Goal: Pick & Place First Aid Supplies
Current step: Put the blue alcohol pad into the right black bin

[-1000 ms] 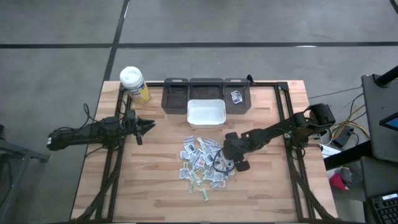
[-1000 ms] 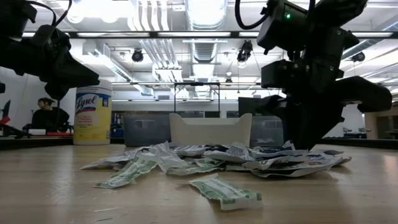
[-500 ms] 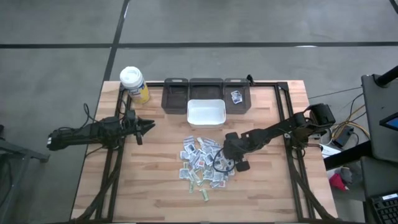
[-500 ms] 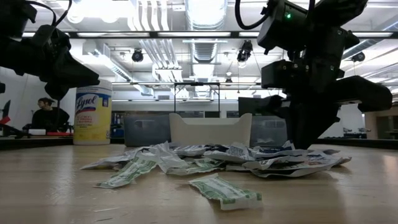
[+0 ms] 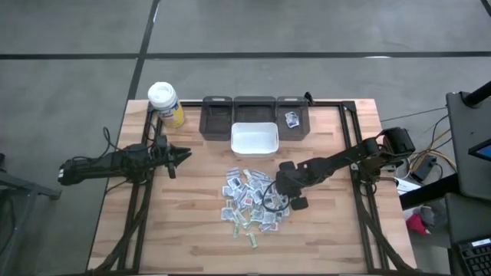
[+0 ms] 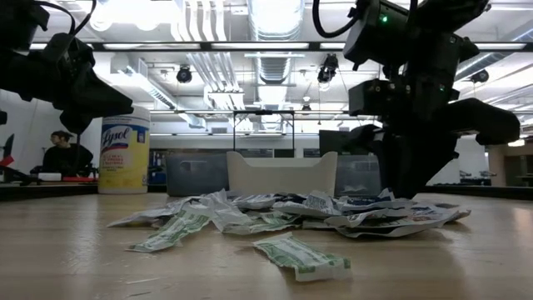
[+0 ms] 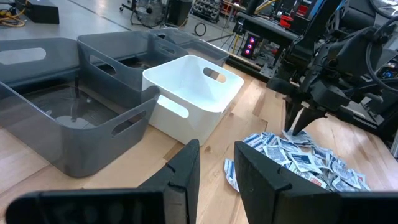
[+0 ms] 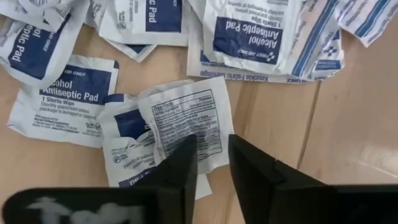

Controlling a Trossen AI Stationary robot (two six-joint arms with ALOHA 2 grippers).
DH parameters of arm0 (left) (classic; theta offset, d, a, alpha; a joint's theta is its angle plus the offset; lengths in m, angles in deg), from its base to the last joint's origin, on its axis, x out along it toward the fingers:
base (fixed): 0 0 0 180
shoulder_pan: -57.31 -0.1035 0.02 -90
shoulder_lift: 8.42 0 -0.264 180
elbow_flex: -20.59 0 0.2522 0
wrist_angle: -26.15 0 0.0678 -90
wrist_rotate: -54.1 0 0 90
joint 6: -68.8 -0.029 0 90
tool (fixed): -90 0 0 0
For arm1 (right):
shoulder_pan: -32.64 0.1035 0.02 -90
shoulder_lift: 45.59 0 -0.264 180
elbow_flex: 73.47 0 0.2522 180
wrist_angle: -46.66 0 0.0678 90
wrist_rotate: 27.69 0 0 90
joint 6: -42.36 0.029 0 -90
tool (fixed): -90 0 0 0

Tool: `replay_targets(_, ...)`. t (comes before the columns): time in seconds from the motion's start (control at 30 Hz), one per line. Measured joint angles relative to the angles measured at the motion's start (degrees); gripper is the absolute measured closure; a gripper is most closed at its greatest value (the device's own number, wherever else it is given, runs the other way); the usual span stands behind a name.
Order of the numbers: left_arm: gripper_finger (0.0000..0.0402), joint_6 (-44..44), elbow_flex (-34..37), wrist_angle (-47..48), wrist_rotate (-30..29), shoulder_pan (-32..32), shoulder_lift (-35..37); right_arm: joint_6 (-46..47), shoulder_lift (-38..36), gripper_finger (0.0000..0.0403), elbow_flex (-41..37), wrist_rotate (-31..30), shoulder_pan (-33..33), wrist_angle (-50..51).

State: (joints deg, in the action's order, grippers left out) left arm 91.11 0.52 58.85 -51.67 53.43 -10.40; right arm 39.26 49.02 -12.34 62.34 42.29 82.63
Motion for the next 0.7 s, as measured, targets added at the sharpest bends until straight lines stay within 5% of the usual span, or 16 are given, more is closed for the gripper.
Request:
replay_targets(0.37,0.0307,0.00,0.02,0.00,0.00,-0.01,0.00,-0.33,3.39,0.0269,0.24,0.20,-1.31,-0.85)
replay_targets(0.7,0.0307,0.00,0.00,0.00,0.00,0.01,0.00,-0.34,4.15,0.0336,0.20,0.13,-1.42,-1.00)
